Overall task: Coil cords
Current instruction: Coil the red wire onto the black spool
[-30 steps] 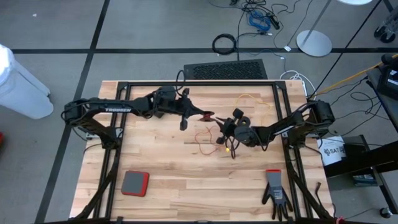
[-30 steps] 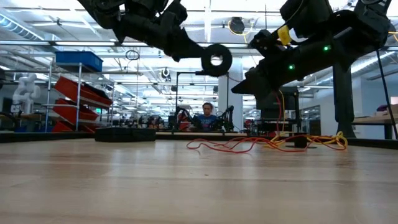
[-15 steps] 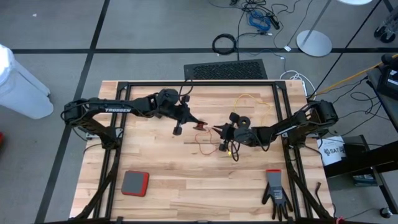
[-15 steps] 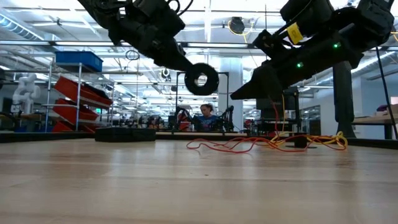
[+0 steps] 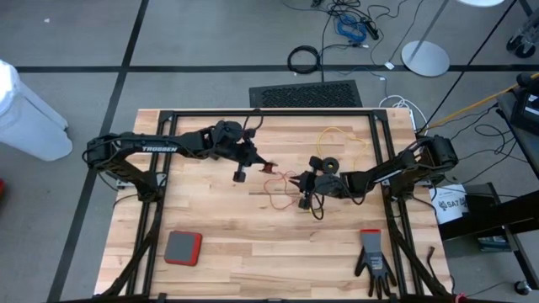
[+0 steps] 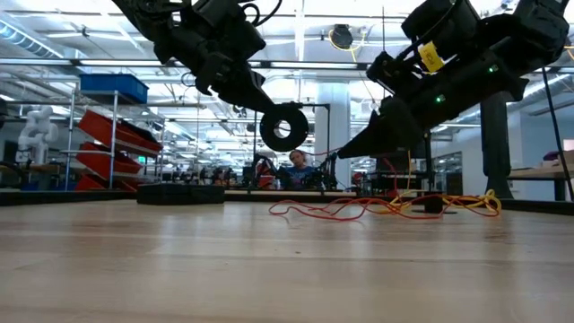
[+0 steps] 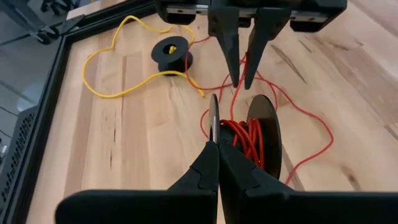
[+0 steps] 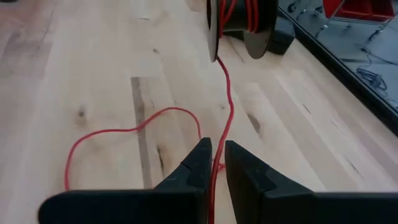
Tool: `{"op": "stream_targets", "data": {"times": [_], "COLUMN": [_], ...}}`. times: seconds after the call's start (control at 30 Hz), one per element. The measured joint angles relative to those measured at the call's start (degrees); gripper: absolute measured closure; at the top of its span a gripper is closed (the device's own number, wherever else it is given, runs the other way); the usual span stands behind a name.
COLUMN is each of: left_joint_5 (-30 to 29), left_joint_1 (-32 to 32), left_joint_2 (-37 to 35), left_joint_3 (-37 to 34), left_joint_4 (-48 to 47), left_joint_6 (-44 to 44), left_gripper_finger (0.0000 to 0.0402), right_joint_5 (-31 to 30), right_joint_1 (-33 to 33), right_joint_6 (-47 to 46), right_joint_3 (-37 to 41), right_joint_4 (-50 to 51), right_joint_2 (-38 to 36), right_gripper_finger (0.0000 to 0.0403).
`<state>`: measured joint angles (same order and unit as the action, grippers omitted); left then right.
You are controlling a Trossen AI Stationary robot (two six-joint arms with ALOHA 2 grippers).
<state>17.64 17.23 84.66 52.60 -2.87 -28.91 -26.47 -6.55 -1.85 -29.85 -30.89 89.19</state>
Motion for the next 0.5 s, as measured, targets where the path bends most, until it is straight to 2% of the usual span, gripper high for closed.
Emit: {"op": "stream_targets", "data": {"times": [0.33,0.5], "left_joint_5": [-0.2,-0.2], "left_joint_1": [0.0,0.0], "left_joint_2": [0.0,0.1], "left_joint_3": [0.0,0.0], "left_joint_4": [-2.8,-3.9], "left_joint_6": [-1.7,-2.2], "left_gripper_finger": [0.0402,0.0402], "right_joint_5": [1.5,1.5], "right_joint_1": [-0.3,-0.3], "right_joint_6": [-1.0,-1.6], "right_joint_3": [-0.1,-0.1], "right_joint_4": [0.0,0.0], "right_joint_2": [0.0,-0.5], "right_gripper_finger": [0.037,0.0394]}}
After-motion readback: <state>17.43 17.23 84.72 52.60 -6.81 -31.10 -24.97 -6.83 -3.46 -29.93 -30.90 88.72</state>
